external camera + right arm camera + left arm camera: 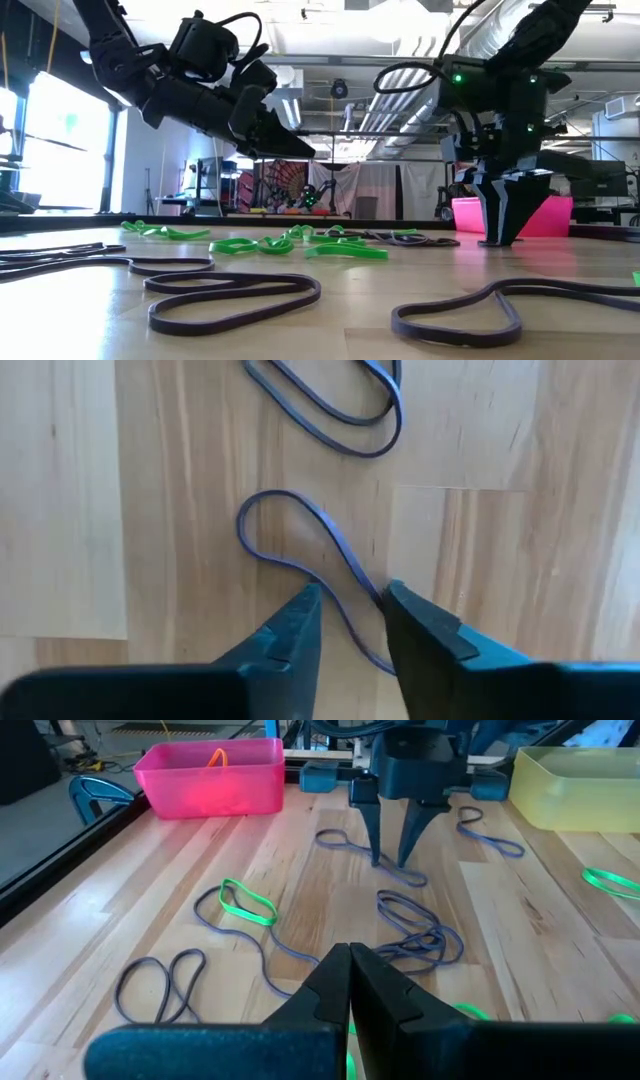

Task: Sort rubber bands into baskets
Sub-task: Put the purple rubber band into the yellow bin

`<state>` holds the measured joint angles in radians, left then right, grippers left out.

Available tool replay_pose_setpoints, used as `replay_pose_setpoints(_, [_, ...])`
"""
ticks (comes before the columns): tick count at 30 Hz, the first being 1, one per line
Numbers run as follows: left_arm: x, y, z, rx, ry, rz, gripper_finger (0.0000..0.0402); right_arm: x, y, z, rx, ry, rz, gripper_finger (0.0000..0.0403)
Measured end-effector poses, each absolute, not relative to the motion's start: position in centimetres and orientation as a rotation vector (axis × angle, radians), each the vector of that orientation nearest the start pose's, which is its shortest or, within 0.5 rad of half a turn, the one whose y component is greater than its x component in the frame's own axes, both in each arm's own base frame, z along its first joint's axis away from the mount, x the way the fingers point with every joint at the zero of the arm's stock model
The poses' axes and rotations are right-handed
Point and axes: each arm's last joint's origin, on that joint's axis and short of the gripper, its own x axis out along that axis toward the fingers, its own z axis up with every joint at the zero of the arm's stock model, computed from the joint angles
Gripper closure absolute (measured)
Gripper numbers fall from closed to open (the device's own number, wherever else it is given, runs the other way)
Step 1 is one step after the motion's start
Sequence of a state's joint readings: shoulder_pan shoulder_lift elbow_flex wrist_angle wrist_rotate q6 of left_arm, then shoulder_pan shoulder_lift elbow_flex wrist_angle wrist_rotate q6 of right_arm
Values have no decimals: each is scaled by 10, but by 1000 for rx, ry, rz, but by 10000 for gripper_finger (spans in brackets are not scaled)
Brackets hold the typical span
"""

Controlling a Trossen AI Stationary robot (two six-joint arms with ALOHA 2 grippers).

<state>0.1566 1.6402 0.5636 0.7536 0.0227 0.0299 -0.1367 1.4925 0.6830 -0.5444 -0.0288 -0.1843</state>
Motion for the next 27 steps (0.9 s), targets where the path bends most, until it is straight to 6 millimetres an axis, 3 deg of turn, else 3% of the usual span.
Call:
replay_pose_setpoints(7, [295, 46, 149, 0, 325, 128, 401, 228, -32, 138, 10, 1400, 26, 394])
replay_pose_setpoints(15, [295, 46, 149, 0, 325, 128, 401, 233, -19, 175, 38, 1571, -89, 401])
replay_pose_setpoints(20, [295, 46, 148, 0, 330, 128, 401, 243, 1, 203, 59, 1564, -112, 402])
replay_pose_setpoints(23, [295, 46, 148, 0, 334, 128, 401, 247, 8, 208, 114, 1523, -207, 395])
replay_pose_setpoints(27, [295, 46, 146, -2, 351, 128, 401, 240, 3, 196, 290, 1527, -405, 369])
